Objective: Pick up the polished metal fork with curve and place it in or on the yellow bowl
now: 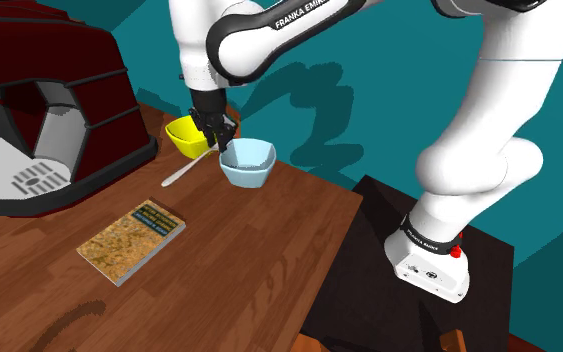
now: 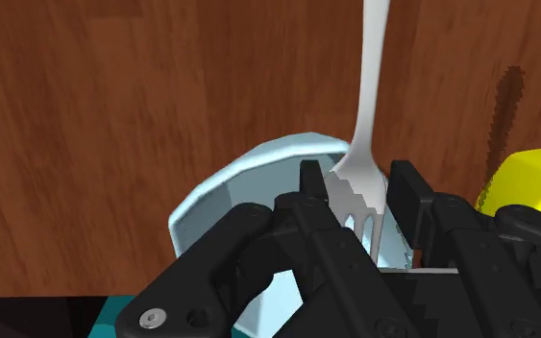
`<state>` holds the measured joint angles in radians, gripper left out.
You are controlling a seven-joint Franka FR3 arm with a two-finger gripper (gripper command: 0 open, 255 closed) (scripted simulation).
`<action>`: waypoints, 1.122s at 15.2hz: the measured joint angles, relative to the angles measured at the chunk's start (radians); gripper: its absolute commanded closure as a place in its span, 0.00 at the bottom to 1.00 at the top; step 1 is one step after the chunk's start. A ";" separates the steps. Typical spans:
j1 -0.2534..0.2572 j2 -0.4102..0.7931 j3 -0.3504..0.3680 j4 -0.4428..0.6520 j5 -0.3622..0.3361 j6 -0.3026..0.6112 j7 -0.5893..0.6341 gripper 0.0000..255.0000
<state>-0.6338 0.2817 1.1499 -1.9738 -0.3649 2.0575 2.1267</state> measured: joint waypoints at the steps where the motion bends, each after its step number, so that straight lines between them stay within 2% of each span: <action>1: 0.026 0.039 -0.027 0.040 -0.033 -0.019 0.003 1.00; 3: 0.075 0.117 -0.083 0.125 -0.093 -0.055 -0.001 1.00; 4: 0.082 0.140 -0.100 0.150 -0.110 -0.062 -0.013 1.00; 9: 0.181 0.291 -0.194 0.370 -0.195 -0.151 -0.058 1.00; 13: 0.285 0.430 -0.266 0.613 -0.252 -0.245 -0.116 1.00; 15: 0.313 0.485 -0.292 0.717 -0.269 -0.282 -0.160 1.00; 17: 0.390 0.576 -0.330 0.909 -0.294 -0.353 -0.214 1.00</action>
<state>-0.2437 0.8577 0.8194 -1.0650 -0.6587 1.7046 1.9130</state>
